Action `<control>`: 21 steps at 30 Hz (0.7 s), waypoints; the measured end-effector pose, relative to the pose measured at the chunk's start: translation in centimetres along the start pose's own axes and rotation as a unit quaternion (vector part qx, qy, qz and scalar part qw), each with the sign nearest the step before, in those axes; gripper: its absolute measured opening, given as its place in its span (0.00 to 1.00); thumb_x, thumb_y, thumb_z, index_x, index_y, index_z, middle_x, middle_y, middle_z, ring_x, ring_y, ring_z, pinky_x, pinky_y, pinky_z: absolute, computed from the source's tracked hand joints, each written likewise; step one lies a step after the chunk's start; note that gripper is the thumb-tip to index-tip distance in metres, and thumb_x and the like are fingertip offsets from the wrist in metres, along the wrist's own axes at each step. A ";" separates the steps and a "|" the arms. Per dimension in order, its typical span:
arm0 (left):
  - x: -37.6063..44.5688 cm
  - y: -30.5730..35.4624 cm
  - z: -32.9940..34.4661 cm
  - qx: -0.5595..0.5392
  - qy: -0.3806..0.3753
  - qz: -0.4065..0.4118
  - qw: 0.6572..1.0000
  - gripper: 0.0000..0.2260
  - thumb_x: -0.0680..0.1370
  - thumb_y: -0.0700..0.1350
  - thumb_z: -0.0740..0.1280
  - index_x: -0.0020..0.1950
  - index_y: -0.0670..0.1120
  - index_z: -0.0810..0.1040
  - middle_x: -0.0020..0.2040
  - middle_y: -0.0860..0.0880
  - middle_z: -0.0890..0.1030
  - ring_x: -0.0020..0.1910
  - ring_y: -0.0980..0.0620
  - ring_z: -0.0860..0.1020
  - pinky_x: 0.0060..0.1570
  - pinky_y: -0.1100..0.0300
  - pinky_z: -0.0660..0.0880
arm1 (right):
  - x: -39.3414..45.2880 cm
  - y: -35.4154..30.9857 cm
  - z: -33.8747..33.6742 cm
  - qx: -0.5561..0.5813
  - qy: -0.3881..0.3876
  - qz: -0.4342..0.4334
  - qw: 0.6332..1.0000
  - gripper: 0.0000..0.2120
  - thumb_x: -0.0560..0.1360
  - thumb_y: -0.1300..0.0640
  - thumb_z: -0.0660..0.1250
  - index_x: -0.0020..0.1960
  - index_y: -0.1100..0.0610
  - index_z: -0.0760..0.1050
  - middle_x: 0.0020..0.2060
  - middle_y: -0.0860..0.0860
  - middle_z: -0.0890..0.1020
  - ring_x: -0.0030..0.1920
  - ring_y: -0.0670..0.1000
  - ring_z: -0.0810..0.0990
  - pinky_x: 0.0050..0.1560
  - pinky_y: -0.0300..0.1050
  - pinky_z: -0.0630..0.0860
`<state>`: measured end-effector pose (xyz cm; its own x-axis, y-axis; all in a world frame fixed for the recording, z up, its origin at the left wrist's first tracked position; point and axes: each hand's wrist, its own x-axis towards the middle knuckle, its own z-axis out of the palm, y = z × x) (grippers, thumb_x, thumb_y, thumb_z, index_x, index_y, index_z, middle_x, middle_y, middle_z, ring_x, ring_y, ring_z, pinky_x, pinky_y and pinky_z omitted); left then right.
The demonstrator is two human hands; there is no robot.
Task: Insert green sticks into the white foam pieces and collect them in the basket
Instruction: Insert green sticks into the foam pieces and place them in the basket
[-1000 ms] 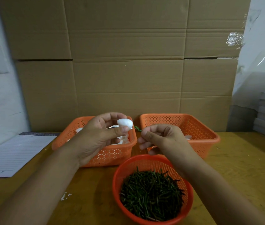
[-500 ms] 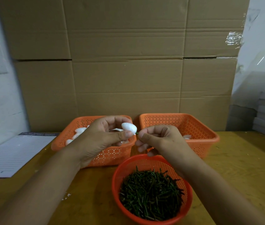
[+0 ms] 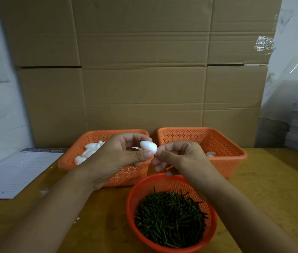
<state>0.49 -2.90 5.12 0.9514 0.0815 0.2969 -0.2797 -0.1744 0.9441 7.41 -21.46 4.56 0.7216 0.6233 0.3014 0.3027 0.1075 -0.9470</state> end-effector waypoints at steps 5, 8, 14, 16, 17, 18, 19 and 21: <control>0.0 0.0 -0.1 -0.010 -0.003 0.002 1.000 0.12 0.68 0.46 0.78 0.51 0.54 0.85 0.56 0.48 0.85 0.45 0.57 0.81 0.40 0.64 0.78 | 0.1 0.1 0.0 0.006 0.000 0.005 1.000 0.05 0.78 0.60 0.68 0.46 0.57 0.83 0.39 0.54 0.87 0.37 0.49 0.84 0.32 0.36 0.76; 0.0 0.1 -0.3 -0.011 -0.005 0.007 1.000 0.14 0.68 0.45 0.78 0.53 0.53 0.84 0.58 0.47 0.84 0.47 0.55 0.82 0.41 0.63 0.78 | 0.1 0.1 -0.1 0.006 -0.008 0.023 1.000 0.04 0.78 0.59 0.68 0.48 0.58 0.82 0.40 0.54 0.87 0.37 0.48 0.84 0.32 0.36 0.76; -0.1 0.2 -0.3 -0.022 -0.004 0.008 1.000 0.21 0.70 0.45 0.78 0.61 0.53 0.80 0.58 0.47 0.84 0.49 0.53 0.83 0.42 0.63 0.78 | 0.1 0.4 -0.3 -0.003 -0.027 0.028 0.999 0.04 0.78 0.61 0.69 0.47 0.60 0.83 0.40 0.53 0.87 0.39 0.47 0.84 0.34 0.36 0.77; 0.0 0.3 0.0 -0.025 0.010 0.014 1.000 0.20 0.70 0.45 0.78 0.61 0.51 0.80 0.57 0.48 0.85 0.47 0.53 0.83 0.41 0.64 0.78 | 0.1 0.4 -0.1 -0.004 -0.033 0.025 0.999 0.05 0.78 0.60 0.69 0.45 0.58 0.83 0.39 0.53 0.87 0.39 0.47 0.85 0.34 0.36 0.76; 0.0 0.2 0.2 -0.025 0.017 0.018 0.999 0.19 0.70 0.45 0.78 0.60 0.50 0.81 0.57 0.47 0.85 0.47 0.53 0.83 0.40 0.64 0.78 | 0.1 0.4 -0.1 -0.004 -0.032 0.023 0.999 0.05 0.78 0.60 0.69 0.44 0.57 0.83 0.39 0.53 0.87 0.39 0.47 0.85 0.34 0.36 0.76; 0.0 0.2 0.4 -0.026 0.021 0.021 0.999 0.18 0.70 0.45 0.78 0.59 0.50 0.81 0.56 0.46 0.85 0.47 0.52 0.83 0.40 0.64 0.78 | 0.1 0.4 0.0 -0.005 -0.028 0.020 0.999 0.06 0.78 0.60 0.69 0.44 0.57 0.83 0.39 0.53 0.87 0.39 0.47 0.84 0.34 0.35 0.76; 0.0 0.2 0.5 -0.028 0.024 0.023 0.999 0.16 0.70 0.46 0.78 0.57 0.50 0.82 0.56 0.46 0.85 0.46 0.52 0.82 0.40 0.63 0.78 | 0.2 0.4 0.0 -0.005 -0.022 0.017 1.000 0.06 0.78 0.60 0.69 0.43 0.57 0.83 0.39 0.53 0.87 0.38 0.47 0.84 0.34 0.35 0.76; 0.0 0.2 0.7 -0.028 0.029 0.025 0.999 0.14 0.70 0.46 0.79 0.55 0.50 0.84 0.55 0.45 0.85 0.46 0.49 0.81 0.39 0.63 0.78 | 0.2 0.5 -0.1 -0.002 -0.009 0.012 1.000 0.06 0.77 0.61 0.70 0.43 0.58 0.83 0.38 0.53 0.86 0.37 0.47 0.84 0.33 0.35 0.76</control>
<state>0.47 -3.59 5.22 0.9278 0.1310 0.3494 -0.3342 -0.1248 0.9342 7.76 -21.32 4.17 0.7174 0.6397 0.2758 0.2880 0.0882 -0.9536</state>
